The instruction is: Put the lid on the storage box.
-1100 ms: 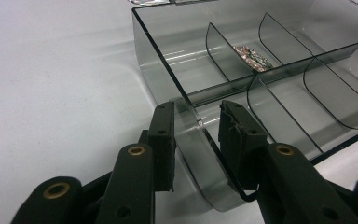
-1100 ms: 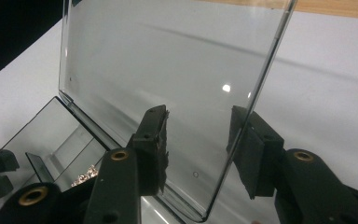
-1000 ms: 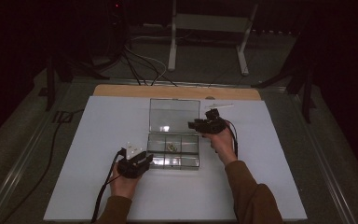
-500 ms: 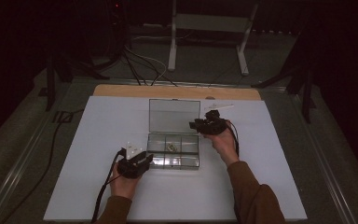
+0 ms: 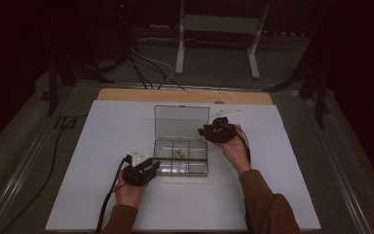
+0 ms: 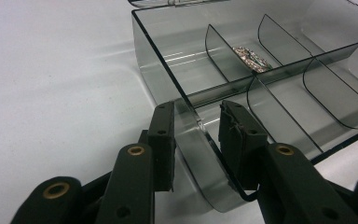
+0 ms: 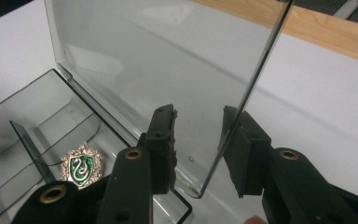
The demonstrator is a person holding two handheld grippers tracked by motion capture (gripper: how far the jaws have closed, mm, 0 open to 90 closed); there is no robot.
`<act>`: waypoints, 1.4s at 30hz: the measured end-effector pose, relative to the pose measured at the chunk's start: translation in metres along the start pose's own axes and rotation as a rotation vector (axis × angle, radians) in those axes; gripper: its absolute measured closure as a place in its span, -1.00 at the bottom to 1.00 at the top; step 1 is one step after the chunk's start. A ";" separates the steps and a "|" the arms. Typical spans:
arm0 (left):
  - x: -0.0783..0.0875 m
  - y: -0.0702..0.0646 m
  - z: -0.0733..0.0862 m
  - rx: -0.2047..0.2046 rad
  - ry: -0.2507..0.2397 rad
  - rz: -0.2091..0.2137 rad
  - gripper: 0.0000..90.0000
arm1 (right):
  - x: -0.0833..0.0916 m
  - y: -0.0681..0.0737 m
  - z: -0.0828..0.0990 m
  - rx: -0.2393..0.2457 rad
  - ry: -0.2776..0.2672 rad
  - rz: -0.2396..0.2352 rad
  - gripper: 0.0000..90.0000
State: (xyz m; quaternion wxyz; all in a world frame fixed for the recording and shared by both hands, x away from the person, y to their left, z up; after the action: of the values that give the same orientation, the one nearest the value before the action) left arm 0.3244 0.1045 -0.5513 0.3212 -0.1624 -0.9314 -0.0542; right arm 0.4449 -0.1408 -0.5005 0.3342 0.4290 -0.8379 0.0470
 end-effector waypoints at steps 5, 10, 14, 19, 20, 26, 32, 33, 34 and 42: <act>0.000 0.000 0.000 0.002 0.000 0.000 0.53 | 0.001 0.002 0.000 0.018 0.001 0.009 0.45; 0.000 0.000 0.000 0.002 0.000 0.000 0.54 | 0.003 0.004 0.001 0.040 0.002 0.016 0.46; 0.000 0.000 0.000 0.003 0.000 0.000 0.54 | 0.003 0.005 0.002 0.049 0.002 0.020 0.47; 0.000 0.000 0.000 0.006 0.000 0.000 0.54 | 0.005 0.006 0.003 0.063 0.001 0.024 0.48; 0.000 0.000 0.000 0.006 0.000 0.000 0.54 | 0.005 0.006 0.003 0.063 0.001 0.024 0.48; 0.000 0.000 0.000 0.008 0.000 0.000 0.54 | 0.006 0.009 0.003 0.085 0.008 0.032 0.50; 0.000 0.000 0.000 0.009 0.000 -0.001 0.54 | 0.008 0.011 0.004 0.104 0.012 0.036 0.53; 0.000 0.000 0.000 0.008 0.000 -0.001 0.54 | 0.008 0.011 0.004 0.107 0.012 0.036 0.53; 0.000 0.000 0.000 0.009 0.000 -0.002 0.54 | 0.009 0.012 0.004 0.111 0.013 0.037 0.54; 0.000 0.000 0.000 0.008 0.000 -0.003 0.54 | 0.010 0.015 0.005 0.125 0.017 0.043 0.56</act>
State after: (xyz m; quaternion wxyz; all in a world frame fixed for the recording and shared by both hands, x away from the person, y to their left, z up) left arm 0.3242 0.1046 -0.5513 0.3216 -0.1596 -0.9319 -0.0510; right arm 0.4270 -0.1407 -0.4954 0.3129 0.4307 -0.8394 0.1101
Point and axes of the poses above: each handheld gripper's, and its own axes: x roughly backward along the jaws, z roughly out of its underside, y roughly to its left, the point moved 5 cm from there along -x, roughly forward along the jaws, and after that the axes turned 10 degrees about -z, right-handed, at the moved point
